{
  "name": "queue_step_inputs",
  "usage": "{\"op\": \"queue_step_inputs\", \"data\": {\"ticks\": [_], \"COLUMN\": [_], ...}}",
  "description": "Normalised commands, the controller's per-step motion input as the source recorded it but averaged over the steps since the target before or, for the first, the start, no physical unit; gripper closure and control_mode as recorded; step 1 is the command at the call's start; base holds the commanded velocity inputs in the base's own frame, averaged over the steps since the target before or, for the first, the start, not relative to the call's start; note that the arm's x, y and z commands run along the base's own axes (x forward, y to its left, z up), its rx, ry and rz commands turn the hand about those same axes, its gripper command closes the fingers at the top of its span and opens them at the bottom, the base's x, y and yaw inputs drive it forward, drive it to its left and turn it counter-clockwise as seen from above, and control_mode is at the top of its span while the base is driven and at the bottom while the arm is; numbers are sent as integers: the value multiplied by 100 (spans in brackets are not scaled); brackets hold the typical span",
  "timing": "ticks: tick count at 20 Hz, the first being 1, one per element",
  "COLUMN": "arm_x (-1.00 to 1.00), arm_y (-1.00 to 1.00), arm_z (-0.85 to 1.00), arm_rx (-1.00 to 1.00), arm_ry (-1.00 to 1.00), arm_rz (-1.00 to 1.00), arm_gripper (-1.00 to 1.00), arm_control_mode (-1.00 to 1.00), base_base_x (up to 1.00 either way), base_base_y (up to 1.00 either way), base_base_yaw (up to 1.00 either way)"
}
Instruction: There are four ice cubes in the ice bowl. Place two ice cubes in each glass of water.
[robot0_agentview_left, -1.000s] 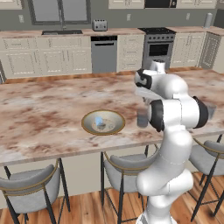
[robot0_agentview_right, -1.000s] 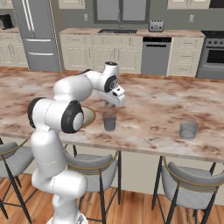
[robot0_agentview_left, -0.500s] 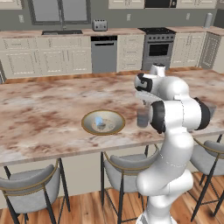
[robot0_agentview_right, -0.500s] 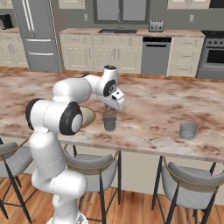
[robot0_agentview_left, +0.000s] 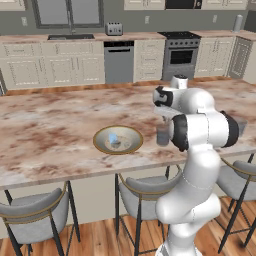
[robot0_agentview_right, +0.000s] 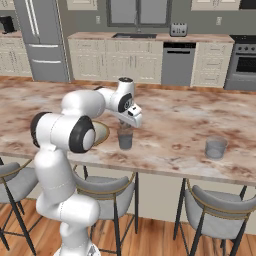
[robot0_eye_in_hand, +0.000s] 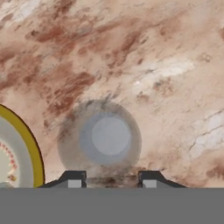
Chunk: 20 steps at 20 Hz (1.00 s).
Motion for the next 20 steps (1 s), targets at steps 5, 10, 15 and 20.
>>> {"op": "queue_step_inputs", "data": {"ticks": [5,10,15,20], "arm_x": [38,14,0,0], "arm_y": [0,0,0,0], "arm_z": [0,-1,-14,-19], "arm_rx": [-1,-1,0,0], "arm_ry": [0,0,0,0], "arm_rz": [0,0,0,0], "arm_gripper": [100,100,100,100], "arm_control_mode": [-100,-100,-100,-100], "base_base_x": [0,0,0,0], "base_base_y": [0,0,0,0], "base_base_yaw": [0,0,0,0]}}
